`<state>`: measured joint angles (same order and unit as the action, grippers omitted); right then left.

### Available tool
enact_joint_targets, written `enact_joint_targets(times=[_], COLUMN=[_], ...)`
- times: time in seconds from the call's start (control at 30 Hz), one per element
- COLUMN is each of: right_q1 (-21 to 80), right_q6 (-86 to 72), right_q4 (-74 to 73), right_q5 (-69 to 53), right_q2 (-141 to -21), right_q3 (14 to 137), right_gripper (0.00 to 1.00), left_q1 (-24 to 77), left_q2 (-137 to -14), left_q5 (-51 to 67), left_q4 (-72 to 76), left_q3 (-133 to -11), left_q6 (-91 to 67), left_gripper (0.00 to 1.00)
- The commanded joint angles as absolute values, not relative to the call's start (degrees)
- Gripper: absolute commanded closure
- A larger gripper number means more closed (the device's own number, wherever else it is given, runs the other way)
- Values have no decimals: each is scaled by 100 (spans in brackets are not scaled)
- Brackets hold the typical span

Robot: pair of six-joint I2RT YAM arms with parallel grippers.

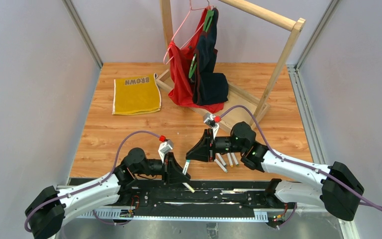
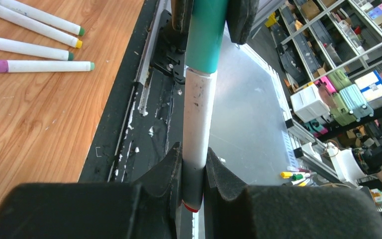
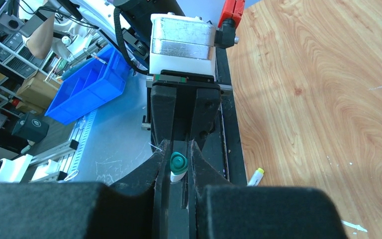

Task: Insert the pens into the pen caps
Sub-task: Press the pen cap onto the pen.

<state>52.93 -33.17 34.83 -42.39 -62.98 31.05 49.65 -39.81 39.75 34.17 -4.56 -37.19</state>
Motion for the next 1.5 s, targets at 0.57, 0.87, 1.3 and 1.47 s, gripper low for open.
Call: enact_joint_targets(times=[0.57, 0.87, 1.3, 1.47], right_q1=[6099, 6141, 6412, 6520], right_q6=[-3863, -3858, -4262, -4236], right_q4=[1329, 1123, 1292, 1361], right_q5=[-5310, -5502, -5323, -5327], right_q2=[-6887, -7087, -7408, -7535], right_q3=[2911, 2786, 2726, 2663], right_gripper=[99, 99, 99, 99], left_q1=[4321, 4087, 4087, 4066], left_q2=[-3710, -3351, -3427, -3481], left_q5=[2157, 1969, 1516, 1620], left_q4=[4799, 4260, 4290, 4466], left_q3=[-695, -779, -861, -949], left_q6=[-3844, -3633, -3322, -3327], left_gripper=[100, 100, 100, 100])
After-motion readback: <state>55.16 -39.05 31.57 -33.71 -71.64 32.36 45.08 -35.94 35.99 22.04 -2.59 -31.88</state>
